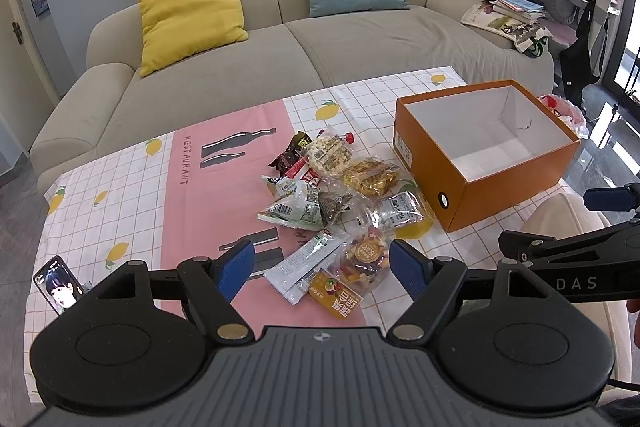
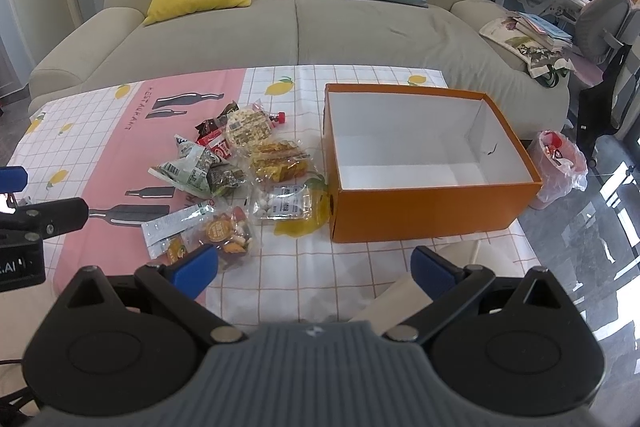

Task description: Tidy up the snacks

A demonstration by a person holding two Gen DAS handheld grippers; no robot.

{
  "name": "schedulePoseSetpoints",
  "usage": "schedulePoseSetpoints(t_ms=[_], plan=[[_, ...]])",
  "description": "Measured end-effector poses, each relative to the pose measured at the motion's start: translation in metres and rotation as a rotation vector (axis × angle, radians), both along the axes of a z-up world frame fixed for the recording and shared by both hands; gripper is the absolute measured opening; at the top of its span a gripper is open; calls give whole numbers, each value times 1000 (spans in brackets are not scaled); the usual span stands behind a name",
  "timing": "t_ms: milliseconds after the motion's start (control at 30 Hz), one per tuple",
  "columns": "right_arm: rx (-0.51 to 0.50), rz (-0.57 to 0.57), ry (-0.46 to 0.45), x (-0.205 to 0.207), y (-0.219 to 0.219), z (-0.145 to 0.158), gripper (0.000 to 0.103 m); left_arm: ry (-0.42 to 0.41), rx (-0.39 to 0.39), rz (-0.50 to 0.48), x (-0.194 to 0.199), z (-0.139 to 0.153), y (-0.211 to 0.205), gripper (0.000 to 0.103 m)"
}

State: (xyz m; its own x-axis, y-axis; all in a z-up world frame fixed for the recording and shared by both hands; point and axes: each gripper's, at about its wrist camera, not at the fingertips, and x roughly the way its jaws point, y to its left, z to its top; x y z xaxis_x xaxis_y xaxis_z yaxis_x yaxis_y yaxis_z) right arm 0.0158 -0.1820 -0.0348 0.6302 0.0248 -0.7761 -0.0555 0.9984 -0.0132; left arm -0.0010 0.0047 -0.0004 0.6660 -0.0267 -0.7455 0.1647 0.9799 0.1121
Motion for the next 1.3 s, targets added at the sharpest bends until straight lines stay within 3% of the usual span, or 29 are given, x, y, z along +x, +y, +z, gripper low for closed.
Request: schedulePoseSetpoints(t_ms=[1300], plan=[[-10, 1, 0, -1, 1, 0, 100, 3, 0, 2, 1, -3, 8, 90]])
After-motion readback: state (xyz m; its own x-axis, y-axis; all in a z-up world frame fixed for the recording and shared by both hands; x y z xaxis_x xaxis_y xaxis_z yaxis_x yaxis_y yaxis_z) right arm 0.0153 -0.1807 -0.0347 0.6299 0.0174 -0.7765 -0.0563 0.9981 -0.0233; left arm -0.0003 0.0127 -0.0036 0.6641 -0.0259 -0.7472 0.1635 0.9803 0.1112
